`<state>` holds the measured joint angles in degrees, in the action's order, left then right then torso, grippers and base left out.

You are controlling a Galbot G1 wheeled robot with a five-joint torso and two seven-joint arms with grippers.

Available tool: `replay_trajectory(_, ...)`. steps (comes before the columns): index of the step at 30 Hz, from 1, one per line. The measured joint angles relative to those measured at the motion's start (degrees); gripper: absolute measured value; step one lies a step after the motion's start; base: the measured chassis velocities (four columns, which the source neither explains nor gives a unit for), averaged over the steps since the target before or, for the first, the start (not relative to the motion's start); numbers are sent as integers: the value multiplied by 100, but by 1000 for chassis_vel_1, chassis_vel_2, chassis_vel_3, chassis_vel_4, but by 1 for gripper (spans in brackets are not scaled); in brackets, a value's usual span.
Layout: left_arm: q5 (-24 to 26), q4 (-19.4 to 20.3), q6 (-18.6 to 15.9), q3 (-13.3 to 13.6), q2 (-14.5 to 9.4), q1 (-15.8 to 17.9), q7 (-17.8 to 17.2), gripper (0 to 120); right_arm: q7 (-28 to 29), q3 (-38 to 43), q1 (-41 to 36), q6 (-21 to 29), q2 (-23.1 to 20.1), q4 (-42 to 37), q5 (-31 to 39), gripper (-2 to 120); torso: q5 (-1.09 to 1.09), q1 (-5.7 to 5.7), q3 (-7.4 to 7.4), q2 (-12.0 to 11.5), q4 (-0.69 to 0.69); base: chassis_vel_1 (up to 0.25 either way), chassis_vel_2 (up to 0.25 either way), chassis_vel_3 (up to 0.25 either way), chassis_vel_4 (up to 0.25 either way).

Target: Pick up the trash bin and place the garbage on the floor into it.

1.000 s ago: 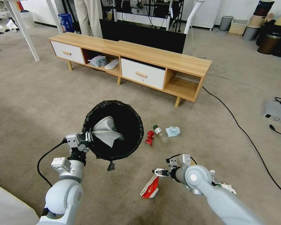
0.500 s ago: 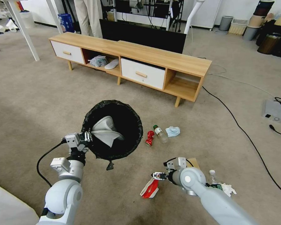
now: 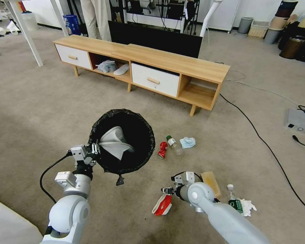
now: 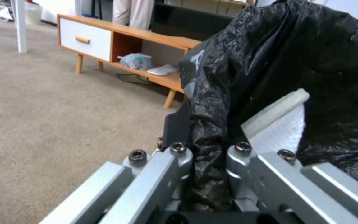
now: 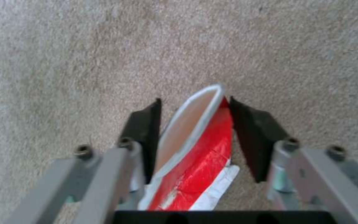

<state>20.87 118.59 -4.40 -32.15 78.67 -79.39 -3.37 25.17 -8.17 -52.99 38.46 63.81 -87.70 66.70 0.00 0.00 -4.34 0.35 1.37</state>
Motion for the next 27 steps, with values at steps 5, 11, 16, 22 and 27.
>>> replay_trajectory(5, 0, -14, 14, 5, 6, 0, 5, 4, -23, 18, -16, -40, -1, 24, -31, 27, 0, 0, 0, 0, 0, 0, 0, 0, 0)
replay_trajectory(11, -7, -43, 38, 15, 15, 2, 24, 4, -44, 60, -47, -86, -32, 50, -89, 8, 0, 0, 0, 0, 0, 0, 0, 0, 0)
replay_trajectory(16, -14, -73, 57, 17, 20, 8, 40, 4, -78, 107, -13, -135, -34, 94, -170, 0, 0, 0, 0, 0, 0, 0, 0, 0, 0)
replay_trajectory(22, -3, -104, 58, 6, 16, 29, 42, 4, -142, 243, 46, -207, -27, 104, -369, 0, 1, 0, 0, 0, 0, 0, 0, 0, 0)
replay_trajectory(27, 8, -124, 49, 4, 1, 52, 41, 4, -229, 575, 42, -243, -256, -74, -554, 0, 1, 0, 0, 0, 0, 0, 0, 0, 0)
